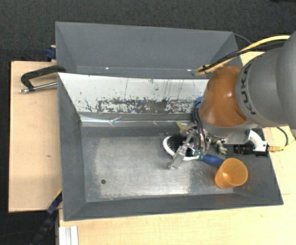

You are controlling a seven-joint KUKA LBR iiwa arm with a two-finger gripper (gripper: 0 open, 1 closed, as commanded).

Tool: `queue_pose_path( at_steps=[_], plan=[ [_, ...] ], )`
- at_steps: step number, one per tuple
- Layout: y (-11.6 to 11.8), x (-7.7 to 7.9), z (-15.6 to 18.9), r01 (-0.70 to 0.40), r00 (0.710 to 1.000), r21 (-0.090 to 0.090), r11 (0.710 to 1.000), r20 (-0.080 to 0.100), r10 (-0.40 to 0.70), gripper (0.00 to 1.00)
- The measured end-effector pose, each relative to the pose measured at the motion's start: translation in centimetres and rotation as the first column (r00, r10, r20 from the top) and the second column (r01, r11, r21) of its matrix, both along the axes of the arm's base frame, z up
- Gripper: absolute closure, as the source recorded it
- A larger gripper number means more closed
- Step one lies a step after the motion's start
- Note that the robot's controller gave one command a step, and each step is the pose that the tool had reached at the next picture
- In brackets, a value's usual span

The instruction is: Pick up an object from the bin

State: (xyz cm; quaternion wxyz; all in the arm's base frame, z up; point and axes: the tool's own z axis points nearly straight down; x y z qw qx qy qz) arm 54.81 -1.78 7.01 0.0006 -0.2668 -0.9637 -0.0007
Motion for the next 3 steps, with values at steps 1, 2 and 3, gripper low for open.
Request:
queue_pose_path(
  at_steps=[1, 2, 3],
  plan=[
    [0.0, 0.0, 0.0, -0.001, 1.000, -0.001, 1.000, 0.000, 0.001, 1.00],
    [0.1, 0.1, 1.7, -0.002, 1.000, -0.001, 1.000, 0.005, 0.002, 1.00],
    [0.2, 0.3, 5.4, -0.004, 1.000, -0.001, 1.000, 0.008, 0.004, 1.00]
  ],
)
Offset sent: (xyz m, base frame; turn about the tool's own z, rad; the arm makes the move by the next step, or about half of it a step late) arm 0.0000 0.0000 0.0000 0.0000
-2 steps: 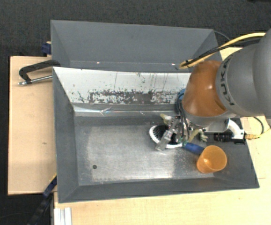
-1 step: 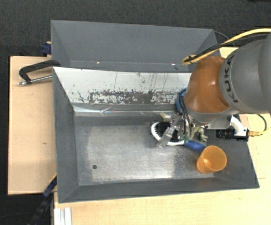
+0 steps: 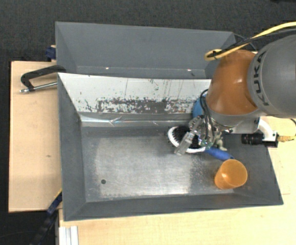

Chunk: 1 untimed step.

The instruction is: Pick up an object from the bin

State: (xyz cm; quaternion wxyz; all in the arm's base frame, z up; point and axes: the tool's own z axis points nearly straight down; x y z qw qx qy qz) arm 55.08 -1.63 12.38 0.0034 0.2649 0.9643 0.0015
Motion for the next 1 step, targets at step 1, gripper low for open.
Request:
queue_pose_path(
  at_steps=[1],
  plan=[
    [0.06, 0.24, 7.11, -0.002, 1.000, 0.000, 1.000, 0.004, 0.002, 1.00]
  ],
)
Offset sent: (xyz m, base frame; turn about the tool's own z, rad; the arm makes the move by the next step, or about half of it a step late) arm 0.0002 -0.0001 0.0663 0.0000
